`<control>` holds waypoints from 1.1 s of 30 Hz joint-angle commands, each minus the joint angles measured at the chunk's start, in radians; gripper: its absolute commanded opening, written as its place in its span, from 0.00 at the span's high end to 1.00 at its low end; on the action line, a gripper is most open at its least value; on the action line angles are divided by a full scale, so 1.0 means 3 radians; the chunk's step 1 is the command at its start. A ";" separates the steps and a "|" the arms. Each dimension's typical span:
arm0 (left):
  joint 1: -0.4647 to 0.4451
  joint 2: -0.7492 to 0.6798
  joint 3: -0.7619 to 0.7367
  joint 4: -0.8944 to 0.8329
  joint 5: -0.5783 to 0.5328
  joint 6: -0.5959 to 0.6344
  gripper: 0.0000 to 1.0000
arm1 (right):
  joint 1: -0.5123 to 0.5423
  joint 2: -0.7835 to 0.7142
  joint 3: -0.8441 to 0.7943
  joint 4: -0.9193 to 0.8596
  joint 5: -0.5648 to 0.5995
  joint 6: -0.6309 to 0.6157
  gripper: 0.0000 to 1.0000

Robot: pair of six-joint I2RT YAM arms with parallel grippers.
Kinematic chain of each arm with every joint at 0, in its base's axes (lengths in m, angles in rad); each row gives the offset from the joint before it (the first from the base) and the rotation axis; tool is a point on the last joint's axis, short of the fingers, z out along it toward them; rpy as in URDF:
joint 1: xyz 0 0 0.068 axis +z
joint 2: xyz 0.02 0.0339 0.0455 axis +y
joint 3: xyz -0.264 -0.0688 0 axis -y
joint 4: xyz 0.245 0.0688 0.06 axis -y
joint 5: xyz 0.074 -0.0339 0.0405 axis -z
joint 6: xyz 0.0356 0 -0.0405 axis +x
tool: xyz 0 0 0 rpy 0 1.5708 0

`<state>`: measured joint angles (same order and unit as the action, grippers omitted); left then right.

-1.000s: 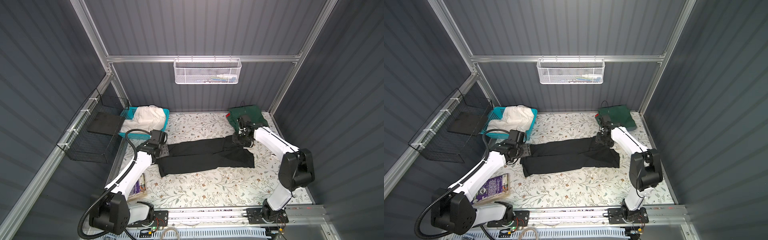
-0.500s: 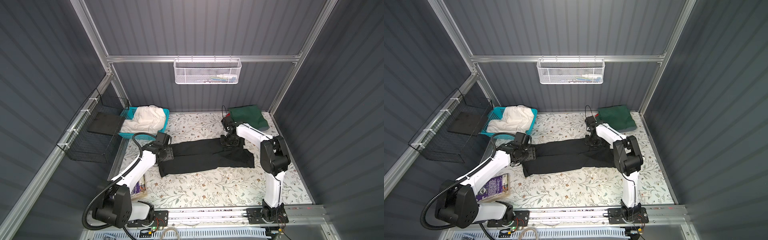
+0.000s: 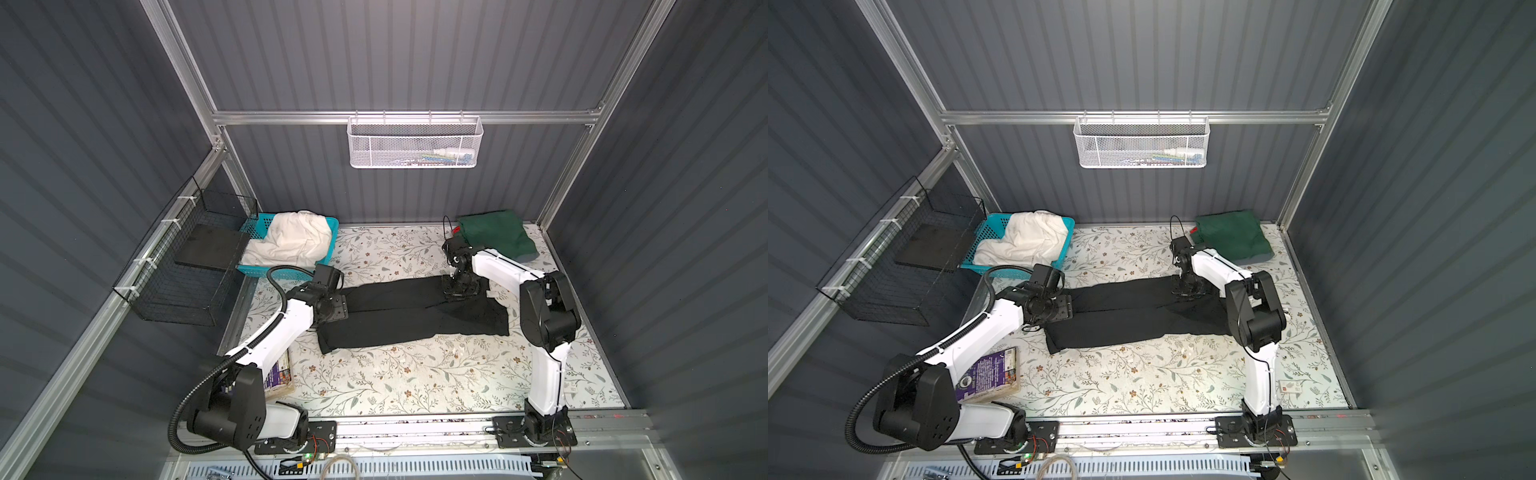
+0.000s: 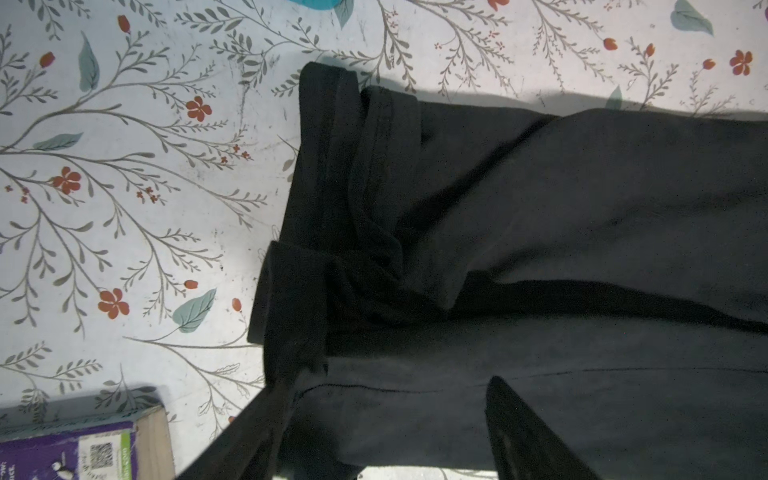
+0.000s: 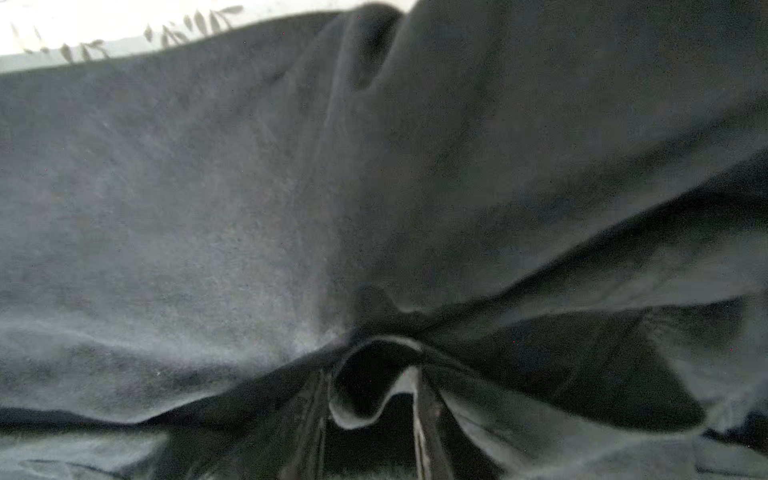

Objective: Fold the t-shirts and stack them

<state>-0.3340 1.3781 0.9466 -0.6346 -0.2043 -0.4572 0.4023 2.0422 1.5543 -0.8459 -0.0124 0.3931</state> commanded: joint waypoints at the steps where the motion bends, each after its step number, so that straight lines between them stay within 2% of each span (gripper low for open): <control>1: -0.0006 -0.0027 -0.0052 -0.0048 0.0006 -0.0069 0.23 | 0.0049 -0.0029 -0.0037 -0.0061 0.0039 -0.0032 0.68; 8: -0.0005 -0.0002 -0.0050 -0.0088 -0.0043 -0.0082 0.23 | 0.0049 -0.0045 -0.0022 -0.0047 0.0098 0.0000 0.99; 16: -0.0006 0.0020 -0.0041 -0.0085 -0.0080 -0.0067 0.23 | 0.0050 -0.0059 0.0183 -0.0128 0.0226 0.0059 1.00; 33: -0.0005 0.0107 0.0013 -0.0076 -0.0097 -0.0021 0.23 | 0.0066 0.0294 0.0667 -0.0268 0.0338 0.0126 1.00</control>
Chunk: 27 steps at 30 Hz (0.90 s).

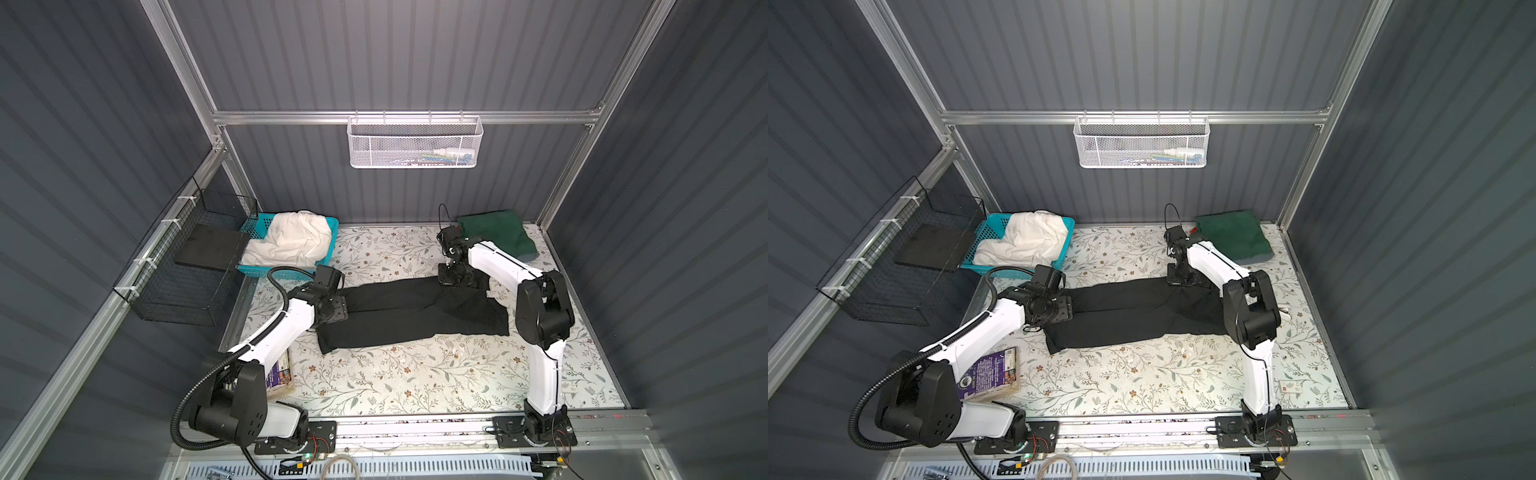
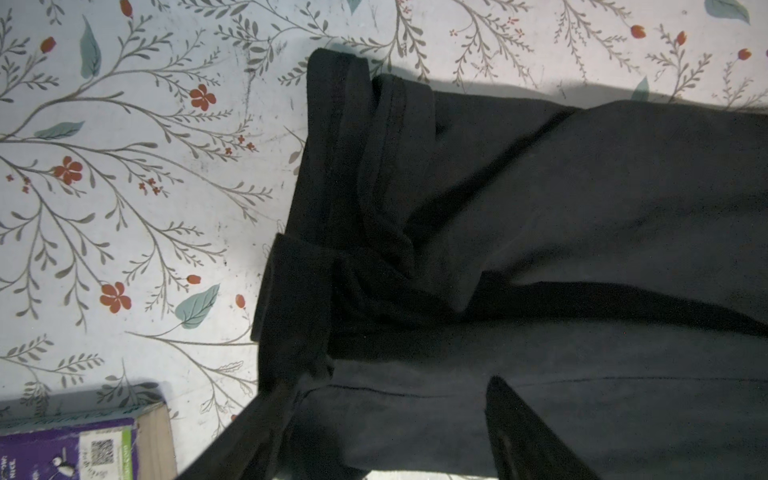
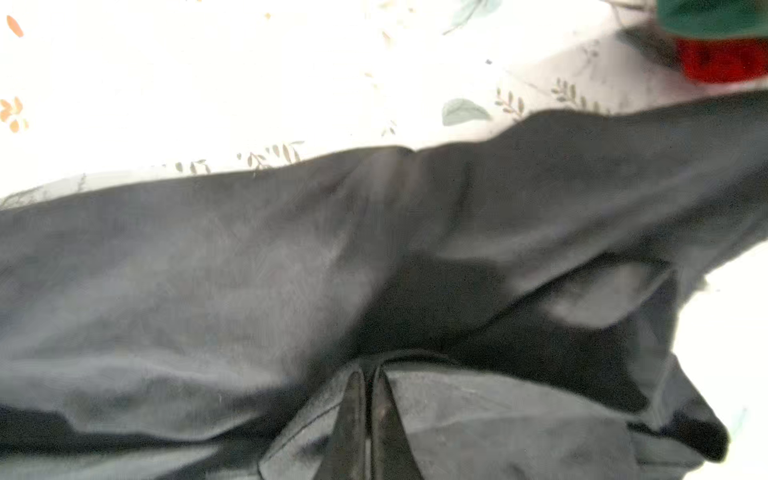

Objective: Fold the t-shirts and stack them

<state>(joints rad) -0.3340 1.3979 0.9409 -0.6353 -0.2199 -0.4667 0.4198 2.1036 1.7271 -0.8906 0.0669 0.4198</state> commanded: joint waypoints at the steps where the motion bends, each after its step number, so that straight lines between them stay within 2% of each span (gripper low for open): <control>1: -0.0001 0.0041 0.0034 -0.0075 -0.0053 0.0016 0.23 | 0.0012 0.0107 0.0115 -0.0120 0.0075 0.0037 1.00; 19: -0.0003 -0.0002 0.0019 -0.0099 -0.0091 0.0042 0.24 | 0.0063 0.0376 0.0497 -0.0273 0.0142 -0.0032 1.00; 27: -0.0001 -0.0038 -0.0001 -0.0122 -0.0110 0.0035 0.24 | 0.0065 0.0552 0.0832 -0.0441 0.0222 -0.0060 1.00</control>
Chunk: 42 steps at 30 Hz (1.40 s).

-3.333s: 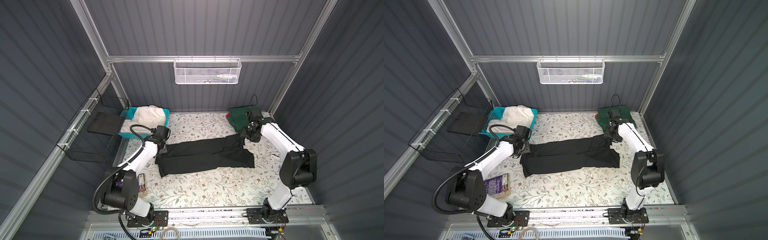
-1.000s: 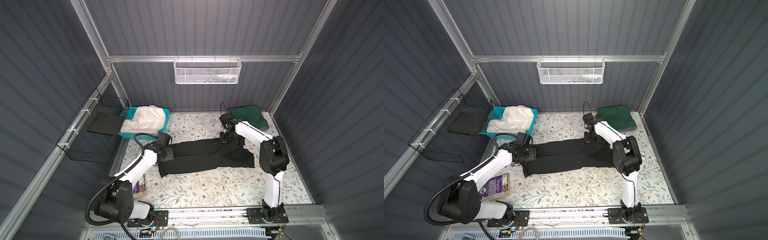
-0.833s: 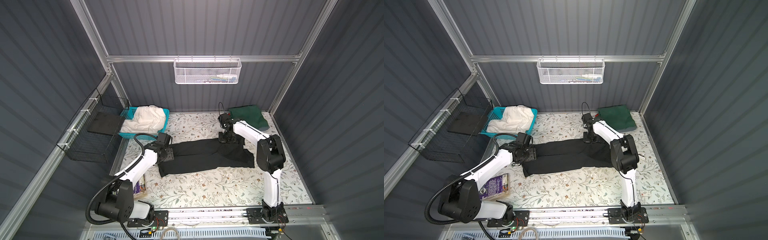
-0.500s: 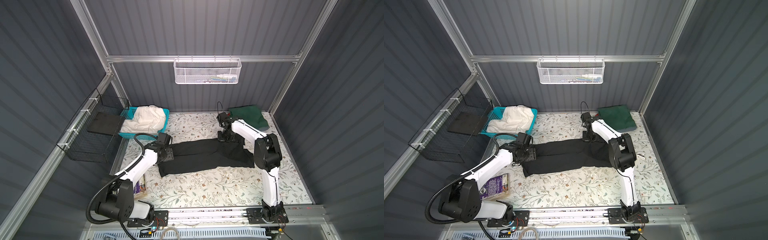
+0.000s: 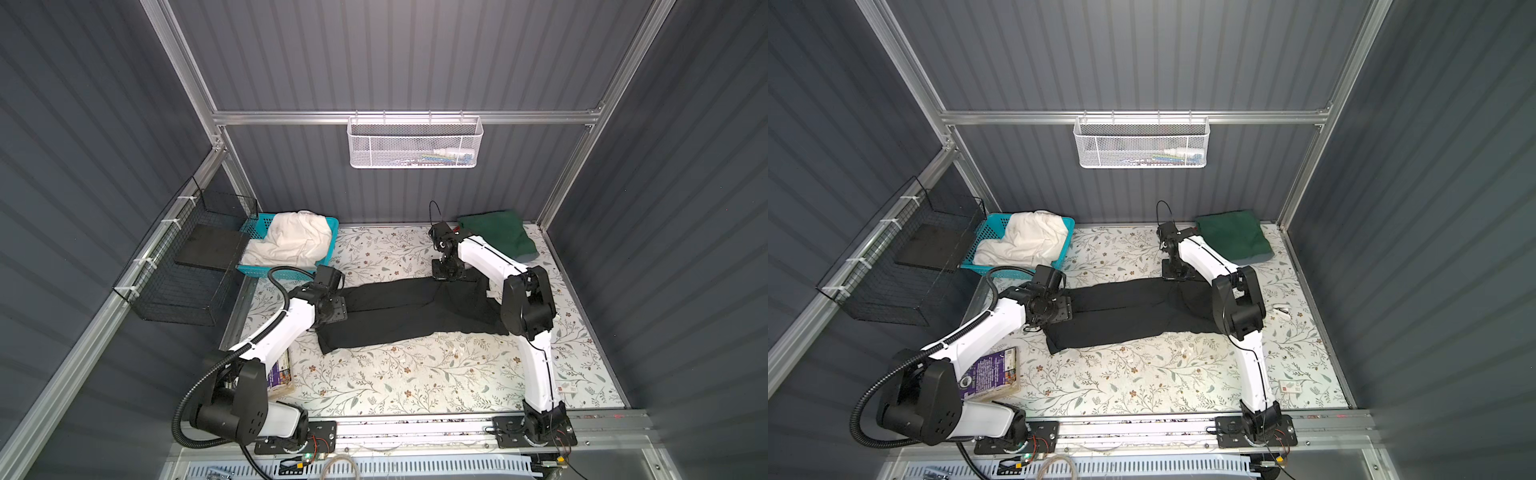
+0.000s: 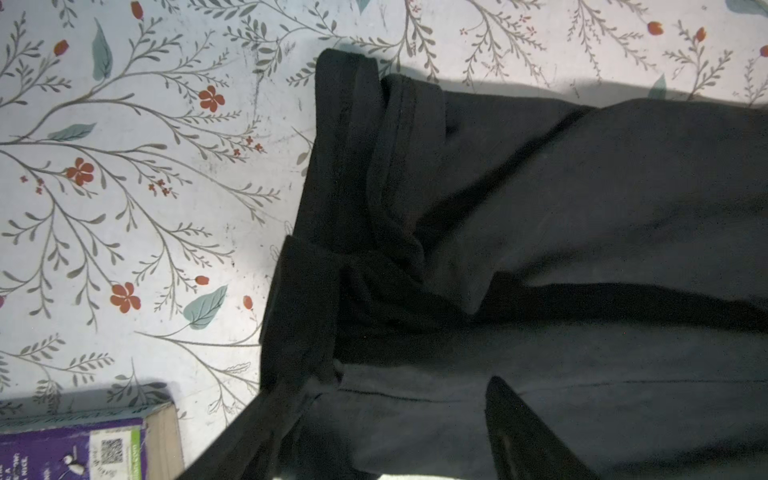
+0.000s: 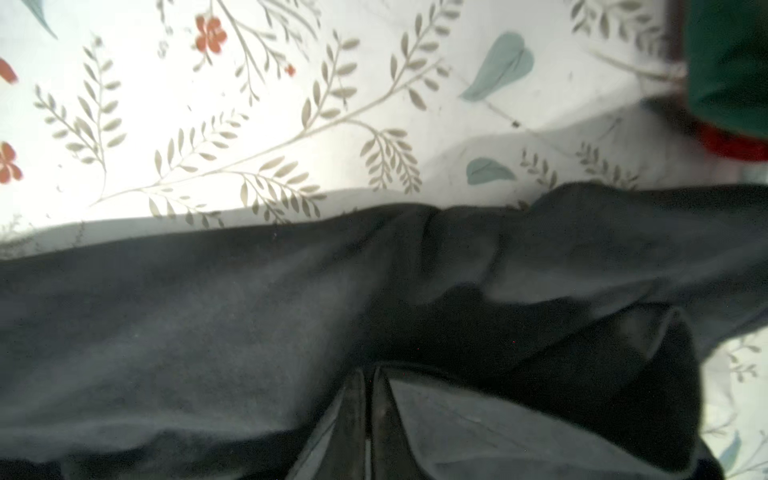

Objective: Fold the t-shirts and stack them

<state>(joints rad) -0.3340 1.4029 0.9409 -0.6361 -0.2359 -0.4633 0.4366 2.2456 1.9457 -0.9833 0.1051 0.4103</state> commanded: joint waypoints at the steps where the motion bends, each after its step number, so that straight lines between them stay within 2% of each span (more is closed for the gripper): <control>1: -0.0001 -0.0070 -0.0006 -0.0119 -0.0058 0.0025 0.24 | 0.0010 0.0091 0.0115 -0.0143 0.0095 -0.0036 1.00; 17: -0.0001 0.0003 0.0034 -0.0104 -0.0085 0.0068 0.24 | 0.0200 0.0159 0.0301 -0.0144 0.0194 -0.0297 1.00; 18: -0.0001 -0.0002 0.0034 -0.0104 -0.0083 0.0075 0.24 | 0.0201 0.0182 0.0335 -0.0176 0.0196 -0.0301 0.96; 19: -0.0001 -0.0004 0.0034 -0.0104 -0.0080 0.0077 0.24 | 0.0200 0.0205 0.0367 -0.0216 0.0192 -0.0298 0.83; 20: -0.0001 -0.0015 0.0034 -0.0106 -0.0081 0.0077 0.24 | 0.0199 0.0217 0.0381 -0.0252 0.0191 -0.0293 0.63; 21: -0.0001 -0.0022 0.0033 -0.0109 -0.0076 0.0077 0.24 | 0.0197 0.0211 0.0379 -0.0271 0.0197 -0.0282 0.49; 22: -0.0001 -0.0033 0.0033 -0.0109 -0.0073 0.0076 0.24 | 0.0189 0.0179 0.0361 -0.0291 0.0220 -0.0257 0.39; 24: 0.0001 -0.0050 0.0033 -0.0109 -0.0075 0.0086 0.24 | 0.0170 0.0036 0.0254 -0.0260 0.0215 -0.0222 0.30; 26: -0.0001 -0.0085 0.0064 -0.0124 -0.0097 0.0099 0.24 | 0.0125 -0.0219 0.0079 -0.0176 0.0207 -0.0171 0.13; 27: -0.0004 -0.0116 0.0084 -0.0132 -0.0080 0.0123 0.24 | 0.0112 -0.0345 -0.0006 -0.0131 0.0226 -0.0145 0.08; 30: -0.0019 -0.0264 0.0186 -0.0106 0.0107 0.0253 0.27 | 0.0051 -0.0905 -0.0464 0.0085 0.0250 -0.0049 0.06; 35: -0.0117 -0.0389 0.0368 -0.0124 0.0268 0.0332 0.29 | -0.0031 -0.1718 -0.1439 0.0382 0.0167 0.0250 0.08; 38: -0.0232 -0.0323 0.0324 -0.0099 0.0316 0.0366 0.30 | -0.0045 -0.1983 -0.2019 0.0569 0.0065 0.0403 0.09; 42: -0.0338 -0.0216 0.0200 0.0142 0.0350 0.0396 0.30 | -0.0070 -0.2096 -0.2585 0.0891 -0.0091 0.0571 0.14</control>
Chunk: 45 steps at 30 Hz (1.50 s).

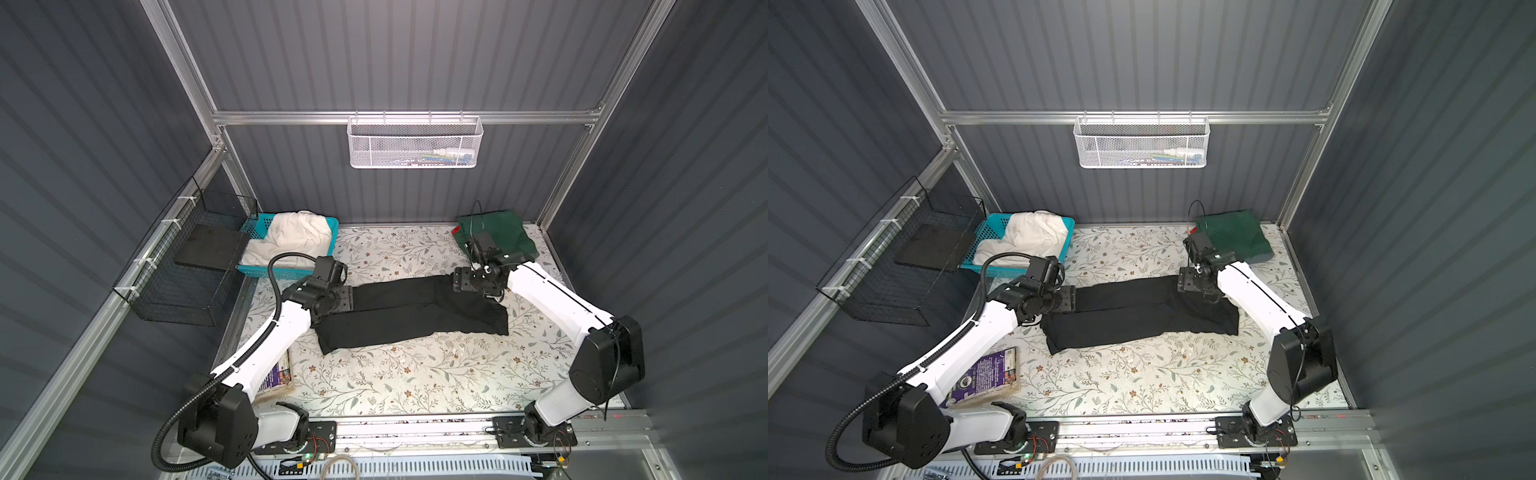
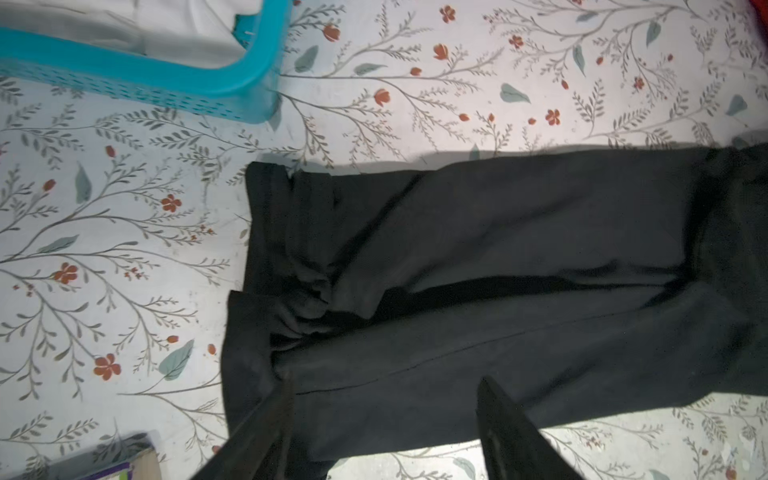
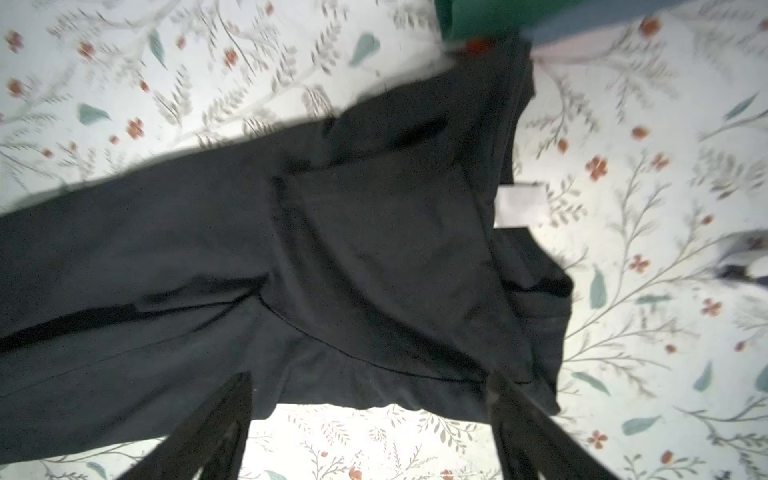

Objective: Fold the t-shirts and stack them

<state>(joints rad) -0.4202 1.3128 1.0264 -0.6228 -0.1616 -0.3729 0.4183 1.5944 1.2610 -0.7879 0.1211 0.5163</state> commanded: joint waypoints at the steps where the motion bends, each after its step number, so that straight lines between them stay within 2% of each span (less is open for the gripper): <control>1: -0.0056 0.0128 -0.0120 0.0172 0.0088 0.0103 0.30 | -0.0013 0.0079 -0.0402 0.0331 -0.0144 0.0247 0.16; 7: -0.0057 0.0487 -0.0192 0.0478 -0.0056 0.0068 0.32 | -0.0025 0.0389 -0.0503 0.0576 -0.0063 0.0298 0.27; 17: -0.0056 0.0992 -0.0327 0.0671 -0.0365 0.0040 0.33 | -0.0025 0.0939 -0.0269 0.0583 0.0103 0.0229 0.31; 21: -0.0057 0.1235 -0.0276 0.0597 -0.0522 -0.0029 0.39 | -0.0024 0.1007 -0.0250 0.0619 0.0100 0.0227 0.34; 26: -0.0056 0.1356 -0.0353 0.0679 -0.0527 -0.0091 0.44 | -0.0029 0.1116 -0.0210 0.0642 0.0016 0.0217 0.44; 32: -0.0057 0.1330 -0.0525 0.0670 -0.0507 -0.0207 0.53 | -0.0029 0.1236 -0.0072 0.0630 -0.0027 0.0153 0.65; 35: -0.0057 0.1282 -0.0636 0.0677 -0.0488 -0.0267 0.54 | -0.0024 0.1351 0.0081 0.0568 -0.0075 0.0111 0.80; 37: -0.0057 0.1284 -0.0688 0.0667 -0.0476 -0.0296 0.54 | -0.0020 0.1410 0.0156 0.0548 -0.0101 0.0082 0.83; 38: -0.0057 0.1291 -0.0701 0.0656 -0.0467 -0.0307 0.56 | -0.0021 0.1428 0.0183 0.0539 -0.0109 0.0079 0.86; 42: -0.0081 0.1218 -0.0721 0.0574 -0.0436 -0.0374 0.75 | -0.0012 0.1514 0.0311 0.0539 -0.0162 -0.0004 0.94; 45: -0.0139 0.1132 -0.0770 0.0545 -0.0432 -0.0455 0.80 | 0.0011 0.1627 0.0493 0.0481 -0.0176 -0.0090 0.95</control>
<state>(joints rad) -0.4515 1.6440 0.8513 -0.3088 -0.2935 -0.4808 0.4141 2.0113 1.3853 -0.6342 0.0898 0.5209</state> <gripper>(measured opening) 0.221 0.089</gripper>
